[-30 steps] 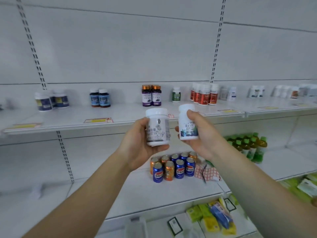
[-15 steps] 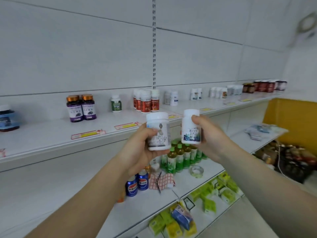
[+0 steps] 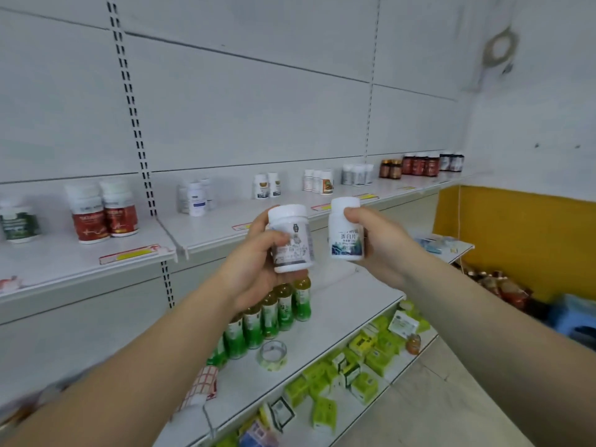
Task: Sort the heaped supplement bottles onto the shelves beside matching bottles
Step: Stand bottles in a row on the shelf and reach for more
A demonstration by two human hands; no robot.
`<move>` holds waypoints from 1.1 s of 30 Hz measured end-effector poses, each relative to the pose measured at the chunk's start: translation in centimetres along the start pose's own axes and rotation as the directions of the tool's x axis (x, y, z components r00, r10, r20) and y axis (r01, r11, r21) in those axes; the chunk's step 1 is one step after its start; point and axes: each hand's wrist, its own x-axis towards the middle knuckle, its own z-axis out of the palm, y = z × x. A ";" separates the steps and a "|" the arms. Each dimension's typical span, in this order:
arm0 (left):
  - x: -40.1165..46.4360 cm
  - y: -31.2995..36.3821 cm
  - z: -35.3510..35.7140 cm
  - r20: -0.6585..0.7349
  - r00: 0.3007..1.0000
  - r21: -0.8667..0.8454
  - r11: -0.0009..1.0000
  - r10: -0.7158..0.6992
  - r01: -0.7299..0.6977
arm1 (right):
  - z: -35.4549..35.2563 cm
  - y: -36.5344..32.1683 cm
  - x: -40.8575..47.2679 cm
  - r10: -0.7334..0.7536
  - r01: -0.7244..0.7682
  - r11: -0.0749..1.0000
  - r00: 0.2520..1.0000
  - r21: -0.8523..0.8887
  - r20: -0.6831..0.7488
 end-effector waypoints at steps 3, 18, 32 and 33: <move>3.4 -0.2 0.6 -0.051 0.998 0.024 0.999 0.029 -0.028 | -2.0 -0.2 4.0 -0.024 0.024 1.000 0.999 0.001 0.028; 21.4 1.2 -6.0 -0.391 0.870 0.699 0.711 0.302 0.068 | -1.5 2.7 29.0 -0.115 0.187 0.932 0.965 -0.311 0.234; 28.6 -1.9 -6.2 -0.565 0.735 0.794 0.489 0.376 0.360 | 1.5 7.5 45.7 -0.049 0.454 0.638 0.830 -0.622 0.556; 28.6 -2.0 -6.0 -0.570 0.727 0.794 0.484 0.383 0.368 | 1.7 7.7 46.1 -0.053 0.473 0.611 0.824 -0.634 0.564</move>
